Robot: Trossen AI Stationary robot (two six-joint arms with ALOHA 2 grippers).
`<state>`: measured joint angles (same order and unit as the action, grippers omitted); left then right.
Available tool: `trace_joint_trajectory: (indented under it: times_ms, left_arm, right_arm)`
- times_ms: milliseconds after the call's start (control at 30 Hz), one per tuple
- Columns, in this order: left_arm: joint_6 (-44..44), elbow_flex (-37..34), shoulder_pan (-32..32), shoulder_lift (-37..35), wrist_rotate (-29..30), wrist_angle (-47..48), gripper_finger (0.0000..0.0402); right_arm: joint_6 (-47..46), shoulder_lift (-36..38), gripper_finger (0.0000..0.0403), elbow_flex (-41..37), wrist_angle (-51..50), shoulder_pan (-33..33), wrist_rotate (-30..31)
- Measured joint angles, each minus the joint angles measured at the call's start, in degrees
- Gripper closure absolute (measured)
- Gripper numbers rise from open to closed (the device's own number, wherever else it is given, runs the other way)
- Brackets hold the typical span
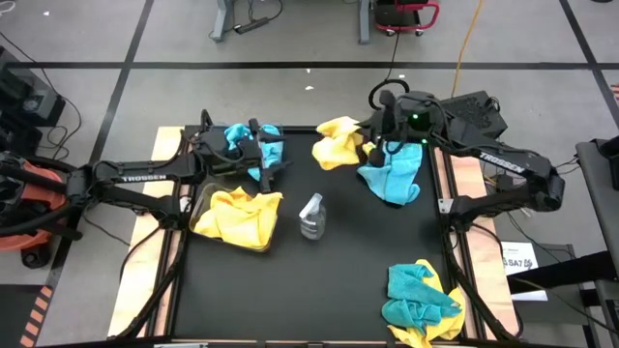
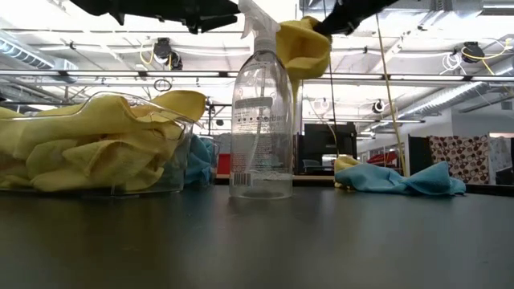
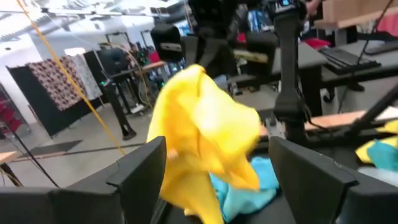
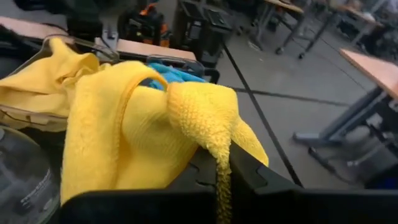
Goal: Sort microfiber towel by color & place in baskets
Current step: Put the yellow microfiber cloth into the bottom transparent bin
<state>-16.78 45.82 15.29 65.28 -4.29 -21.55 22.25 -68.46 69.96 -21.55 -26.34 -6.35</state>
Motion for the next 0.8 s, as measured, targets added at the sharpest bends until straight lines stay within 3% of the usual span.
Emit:
trace_joint_trajectory:
  times_ms: [467, 700, 800]
  left_arm:
    - [3.0, 0.0, 2.5, 0.0, -1.9, -0.6, 0.0111]
    - [4.1, 0.0, 3.5, 0.7, -2.5, -0.6, 0.0111]
    - [5.0, 0.0, 3.9, 2.0, -7.6, -0.7, 0.0111]
  right_arm:
    - [12.9, -14.7, 0.0402, 14.8, 1.7, 8.7, 0.0]
    - [17.2, -20.0, 0.0402, 21.5, 1.7, 12.7, -2.9]
    - [19.0, -21.6, 0.0402, 23.7, 2.1, 14.0, -2.9]
